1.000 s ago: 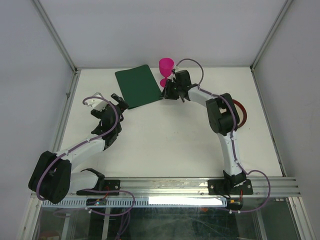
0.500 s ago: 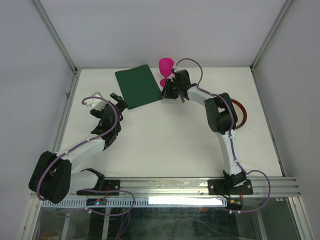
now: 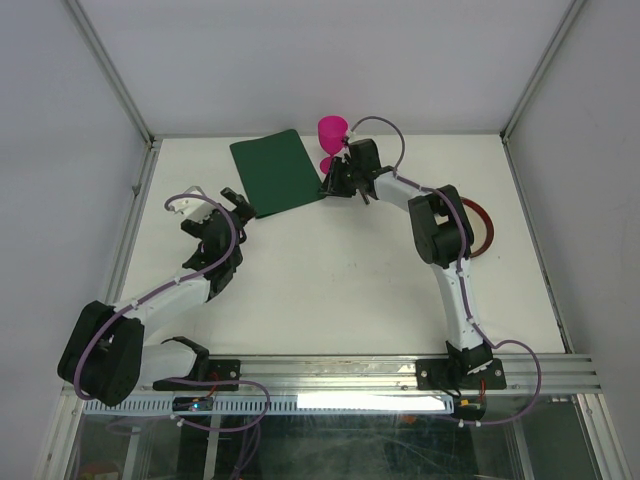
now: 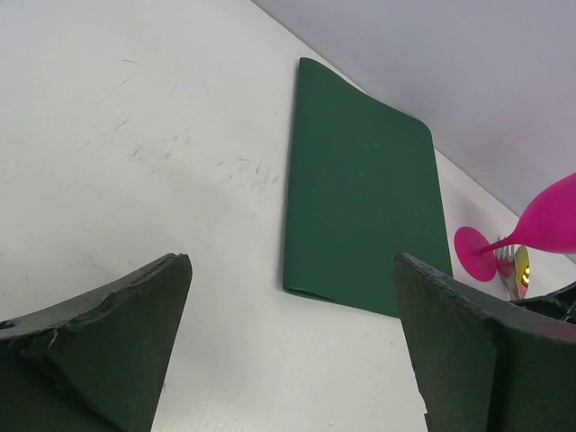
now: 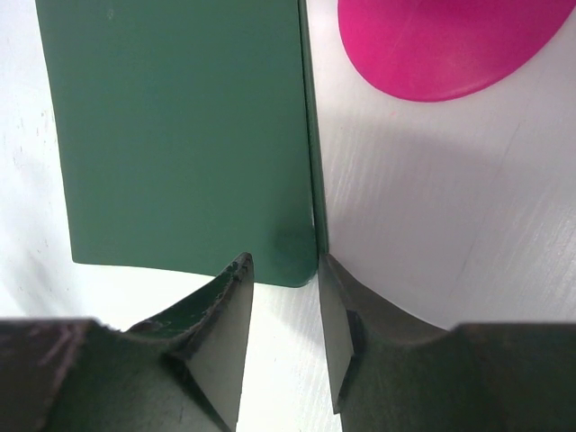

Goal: Set the dinner table for one person
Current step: Move the napkin to the center of the board.

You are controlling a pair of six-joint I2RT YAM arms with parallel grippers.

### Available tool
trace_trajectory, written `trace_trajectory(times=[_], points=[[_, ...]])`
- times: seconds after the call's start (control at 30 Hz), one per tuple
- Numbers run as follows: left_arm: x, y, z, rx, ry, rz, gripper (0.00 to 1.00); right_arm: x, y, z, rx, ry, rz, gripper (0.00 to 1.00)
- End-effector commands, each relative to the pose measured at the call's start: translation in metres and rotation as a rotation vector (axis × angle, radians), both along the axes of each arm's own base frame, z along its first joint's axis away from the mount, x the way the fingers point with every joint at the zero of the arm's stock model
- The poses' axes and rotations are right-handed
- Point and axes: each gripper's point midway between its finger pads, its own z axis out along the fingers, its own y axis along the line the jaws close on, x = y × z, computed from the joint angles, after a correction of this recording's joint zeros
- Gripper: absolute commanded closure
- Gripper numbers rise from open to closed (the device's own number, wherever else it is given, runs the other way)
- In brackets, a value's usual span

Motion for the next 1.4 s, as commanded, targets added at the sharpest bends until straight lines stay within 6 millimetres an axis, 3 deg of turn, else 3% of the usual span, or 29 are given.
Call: trace_trajectory(times=[0.0, 1.37], points=[[0.003, 0.006, 0.005, -0.004, -0.032, 0.021, 0.01, 0.007, 0.01, 0.012, 0.036, -0.023, 0.009, 0.62], [0.005, 0.004, -0.009, -0.001, -0.001, 0.021, 0.01, 0.008, 0.034, 0.044, 0.14, -0.064, 0.043, 0.69]])
